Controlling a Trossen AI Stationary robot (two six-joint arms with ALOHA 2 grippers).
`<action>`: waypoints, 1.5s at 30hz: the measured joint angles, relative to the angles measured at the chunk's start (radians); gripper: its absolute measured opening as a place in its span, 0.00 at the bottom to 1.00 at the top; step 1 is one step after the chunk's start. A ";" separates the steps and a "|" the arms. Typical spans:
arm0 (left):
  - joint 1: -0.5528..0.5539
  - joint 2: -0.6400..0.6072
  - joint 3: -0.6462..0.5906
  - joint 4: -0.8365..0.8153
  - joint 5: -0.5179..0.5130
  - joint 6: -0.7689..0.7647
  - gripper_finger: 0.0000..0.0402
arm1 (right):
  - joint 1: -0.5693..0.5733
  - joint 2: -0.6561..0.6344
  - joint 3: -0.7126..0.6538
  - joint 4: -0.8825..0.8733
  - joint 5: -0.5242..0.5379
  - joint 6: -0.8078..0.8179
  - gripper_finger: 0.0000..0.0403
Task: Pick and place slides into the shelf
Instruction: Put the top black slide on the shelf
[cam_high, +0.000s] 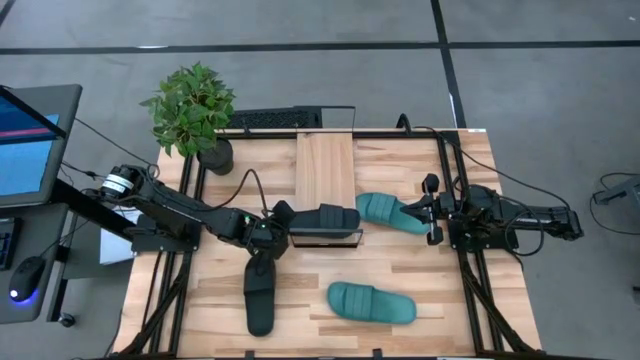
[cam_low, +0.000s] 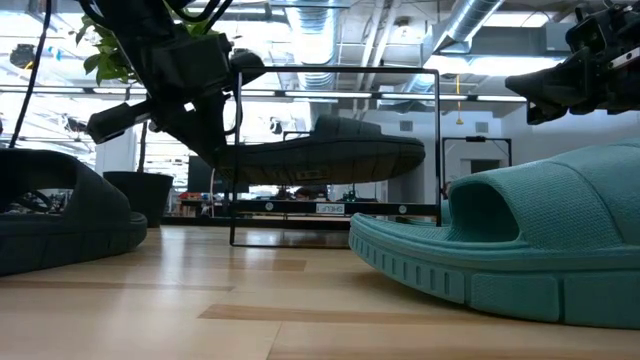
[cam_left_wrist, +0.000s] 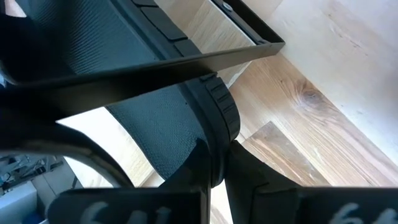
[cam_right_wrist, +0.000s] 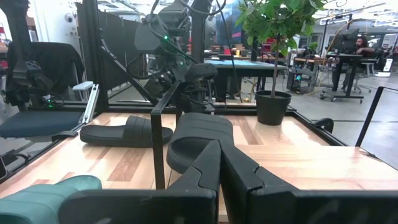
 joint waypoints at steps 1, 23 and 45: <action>0.000 0.000 0.000 0.001 0.001 0.003 0.02 | 0.000 0.000 0.000 0.000 0.000 0.000 0.00; 0.000 0.000 0.000 0.021 0.033 -0.006 0.07 | 0.000 0.000 0.000 0.000 0.000 0.000 0.00; 0.000 0.000 0.000 0.020 0.034 -0.141 0.22 | 0.000 0.000 0.000 0.000 0.000 0.000 0.00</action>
